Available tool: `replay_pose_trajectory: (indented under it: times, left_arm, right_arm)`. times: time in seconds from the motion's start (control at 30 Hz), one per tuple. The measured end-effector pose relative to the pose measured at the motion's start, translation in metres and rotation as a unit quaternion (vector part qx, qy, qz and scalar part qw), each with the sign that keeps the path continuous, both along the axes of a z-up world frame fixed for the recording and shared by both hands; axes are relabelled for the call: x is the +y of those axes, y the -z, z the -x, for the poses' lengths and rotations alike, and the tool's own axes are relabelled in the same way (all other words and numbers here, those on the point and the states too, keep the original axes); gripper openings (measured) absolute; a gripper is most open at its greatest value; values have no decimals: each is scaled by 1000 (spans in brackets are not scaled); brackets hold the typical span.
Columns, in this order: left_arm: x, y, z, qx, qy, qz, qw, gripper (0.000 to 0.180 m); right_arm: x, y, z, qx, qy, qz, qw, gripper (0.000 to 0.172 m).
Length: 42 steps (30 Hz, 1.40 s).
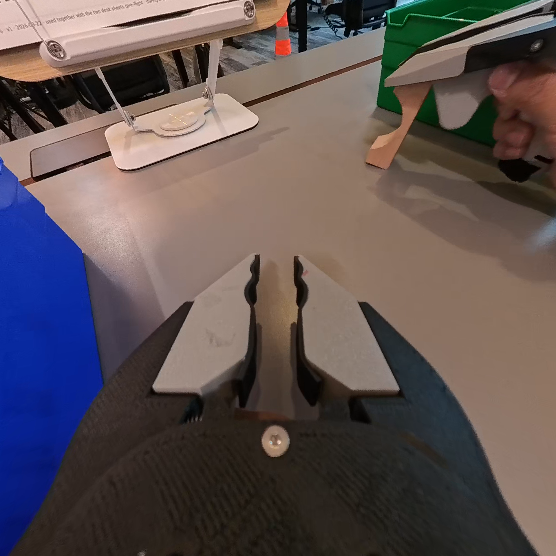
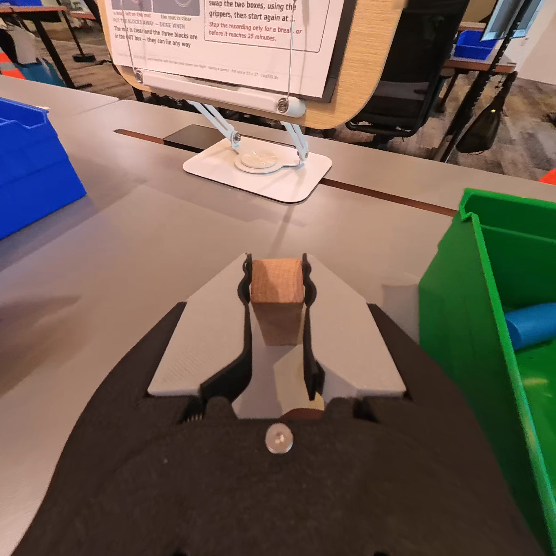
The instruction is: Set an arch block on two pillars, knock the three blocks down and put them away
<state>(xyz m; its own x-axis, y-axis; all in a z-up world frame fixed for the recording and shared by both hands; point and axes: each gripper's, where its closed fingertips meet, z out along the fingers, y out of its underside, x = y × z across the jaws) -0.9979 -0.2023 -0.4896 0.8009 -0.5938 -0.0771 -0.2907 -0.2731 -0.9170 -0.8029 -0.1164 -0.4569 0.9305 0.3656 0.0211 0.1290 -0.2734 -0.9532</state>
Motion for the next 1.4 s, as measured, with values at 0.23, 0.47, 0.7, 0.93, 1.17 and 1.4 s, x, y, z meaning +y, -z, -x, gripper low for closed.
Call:
replay_pose_trajectory:
  times: [0.23, 0.47, 0.7, 0.93, 1.17, 1.4]
  left_arm:
    - [0, 0, 0, 0, 0, 0, 1000, 20]
    - [0, 0, 0, 0, 0, -1, 1000, 20]
    - [0, 0, -1, 3, 1, -2, 1000, 20]
    - [0, 1, -1, 6, 3, -1, 1000, 20]
    - [-1, 1, -2, 7, 4, -2, 1000, 20]
    - [-1, 2, -3, 12, 6, -2, 1000, 20]
  right_arm:
    - [7, 4, 0, 22, -10, -8, 1000, 56]
    - [15, 40, -1, 35, -8, 88, 995, 63]
    - [24, 51, -3, 13, -22, 118, 993, 67]
    - [24, 43, 7, 28, -94, 102, 990, 70]
    - [20, 41, 12, 13, -148, 91, 985, 62]
    - [22, 44, 6, -31, -113, 79, 990, 33]
